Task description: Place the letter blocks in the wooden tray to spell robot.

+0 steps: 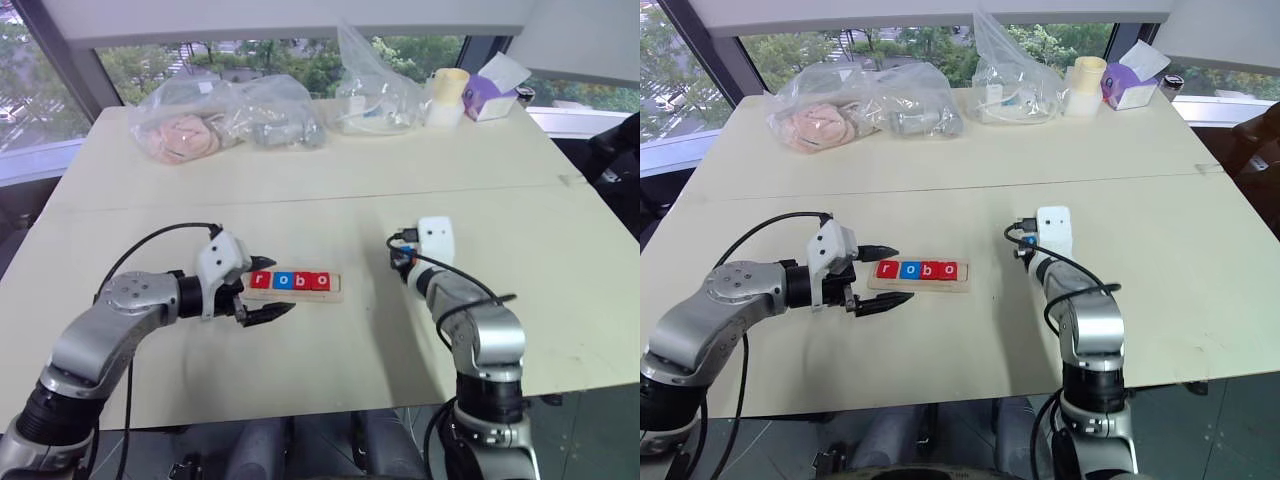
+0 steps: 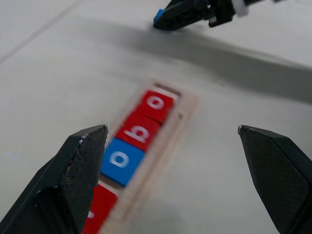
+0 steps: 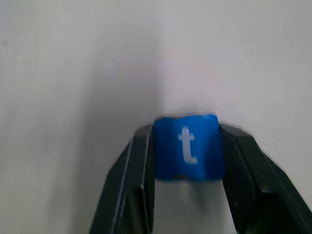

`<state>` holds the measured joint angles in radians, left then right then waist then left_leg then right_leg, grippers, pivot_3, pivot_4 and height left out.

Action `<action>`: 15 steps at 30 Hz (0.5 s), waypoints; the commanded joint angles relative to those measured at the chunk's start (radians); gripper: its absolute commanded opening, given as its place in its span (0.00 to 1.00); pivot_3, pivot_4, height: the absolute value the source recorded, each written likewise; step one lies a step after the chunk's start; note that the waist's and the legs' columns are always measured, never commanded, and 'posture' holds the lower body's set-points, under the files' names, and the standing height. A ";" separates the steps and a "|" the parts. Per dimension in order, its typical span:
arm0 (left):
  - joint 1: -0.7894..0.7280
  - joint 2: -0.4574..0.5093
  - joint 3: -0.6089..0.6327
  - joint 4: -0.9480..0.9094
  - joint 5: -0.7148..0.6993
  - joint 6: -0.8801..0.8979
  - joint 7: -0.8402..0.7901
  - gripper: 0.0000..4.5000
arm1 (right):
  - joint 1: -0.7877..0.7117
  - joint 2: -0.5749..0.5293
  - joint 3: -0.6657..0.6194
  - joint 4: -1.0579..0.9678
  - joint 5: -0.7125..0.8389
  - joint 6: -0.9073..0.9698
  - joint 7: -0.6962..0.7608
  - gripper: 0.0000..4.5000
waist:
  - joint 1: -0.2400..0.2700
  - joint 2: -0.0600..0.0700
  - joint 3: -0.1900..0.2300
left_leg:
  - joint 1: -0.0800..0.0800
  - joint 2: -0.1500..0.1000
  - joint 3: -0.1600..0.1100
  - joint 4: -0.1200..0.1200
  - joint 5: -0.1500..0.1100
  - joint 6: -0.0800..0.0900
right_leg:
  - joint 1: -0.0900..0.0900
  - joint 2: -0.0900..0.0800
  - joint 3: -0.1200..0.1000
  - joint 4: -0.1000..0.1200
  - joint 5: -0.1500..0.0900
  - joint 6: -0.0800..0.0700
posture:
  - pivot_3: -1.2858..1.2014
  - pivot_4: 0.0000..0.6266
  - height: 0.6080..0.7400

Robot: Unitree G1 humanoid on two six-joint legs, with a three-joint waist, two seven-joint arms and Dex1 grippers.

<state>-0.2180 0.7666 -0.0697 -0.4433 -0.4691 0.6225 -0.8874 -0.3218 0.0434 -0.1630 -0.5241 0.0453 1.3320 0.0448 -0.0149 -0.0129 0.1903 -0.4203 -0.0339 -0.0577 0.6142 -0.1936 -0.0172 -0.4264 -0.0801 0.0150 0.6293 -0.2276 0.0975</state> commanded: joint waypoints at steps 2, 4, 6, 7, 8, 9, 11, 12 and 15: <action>-0.021 -0.002 -0.011 -0.001 0.015 -0.031 -0.019 1.00 | 0.006 0.084 -0.071 -0.232 0.024 0.278 0.000 0.27 | 0.001 0.000 0.000 | 0.000 0.000 0.000 0.000 0.000 0.000 | 0.000 0.000 0.000 -0.001 0.000 0.000 | 0.52 0.24 1.00; -0.040 -0.004 -0.022 0.013 0.018 -0.036 -0.033 1.00 | 0.021 0.071 -0.060 -0.258 0.032 0.282 0.001 0.27 | 0.003 0.000 0.000 | -0.001 0.000 0.000 0.000 0.000 0.000 | 0.000 -0.001 -0.001 -0.002 0.000 0.000 | 0.52 0.24 1.00; -0.058 -0.007 -0.032 0.029 0.023 -0.042 -0.044 1.00 | 0.039 0.067 -0.040 -0.269 0.043 0.282 0.003 0.27 | 0.000 0.000 0.000 | -0.002 0.000 0.000 0.000 0.000 0.000 | -0.001 -0.002 -0.002 -0.003 0.000 0.000 | 0.52 0.24 1.00; -0.065 -0.008 -0.035 0.036 0.026 -0.044 -0.049 1.00 | 0.046 0.071 -0.033 -0.271 0.047 0.282 0.003 0.38 | -0.001 0.000 0.000 | -0.002 0.000 0.000 0.000 0.000 0.000 | -0.001 -0.002 -0.002 -0.003 0.000 0.000 | 0.52 0.24 1.00; -0.072 -0.008 -0.038 0.044 0.029 -0.047 -0.055 1.00 | 0.051 0.077 -0.026 -0.270 0.053 0.282 0.005 0.50 | -0.002 0.000 0.000 | -0.002 0.000 0.000 -0.001 0.000 0.000 | -0.001 -0.002 -0.002 -0.003 0.000 0.000 | 0.52 0.24 1.00; -0.077 -0.008 -0.039 0.049 0.030 -0.049 -0.060 1.00 | 0.053 0.081 -0.022 -0.268 0.059 0.282 0.006 0.59 | -0.004 0.001 0.000 | -0.002 0.000 0.000 -0.001 0.000 0.000 | -0.001 -0.002 -0.002 -0.003 0.000 0.000 | 0.52 0.24 1.00; -0.085 -0.009 -0.040 0.055 0.032 -0.047 -0.066 1.00 | 0.050 0.068 -0.017 -0.263 0.071 0.282 0.010 0.81 | -0.006 0.001 0.000 | -0.002 0.000 0.000 -0.001 0.000 0.000 | -0.001 -0.001 -0.002 -0.003 0.000 0.000 | 0.52 0.24 1.00; -0.088 -0.009 -0.040 0.055 0.031 -0.046 -0.069 1.00 | 0.036 0.045 -0.017 -0.265 0.079 0.282 0.021 0.93 | -0.005 0.001 0.000 | -0.002 0.000 0.000 -0.001 0.000 0.000 | -0.001 -0.001 -0.002 -0.003 0.000 0.000 | 0.52 0.24 1.00; -0.097 -0.003 -0.039 0.062 0.034 -0.046 -0.083 1.00 | -0.003 -0.101 -0.013 -0.253 0.108 0.174 0.103 0.99 | -0.005 0.001 0.000 | -0.002 0.000 0.000 -0.001 0.000 0.000 | -0.001 -0.001 -0.002 -0.003 0.000 0.000 | 0.52 0.24 1.00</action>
<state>-0.2934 0.7577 -0.1144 -0.3714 -0.4373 0.5963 -0.9583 -0.2937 0.0185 -0.1760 -0.7535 0.1250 1.5905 0.0906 -0.0196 -0.0122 0.1903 -0.4231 -0.0340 -0.0570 0.6138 -0.1937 -0.0173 -0.4277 -0.0817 0.0134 0.6260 -0.2279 0.0972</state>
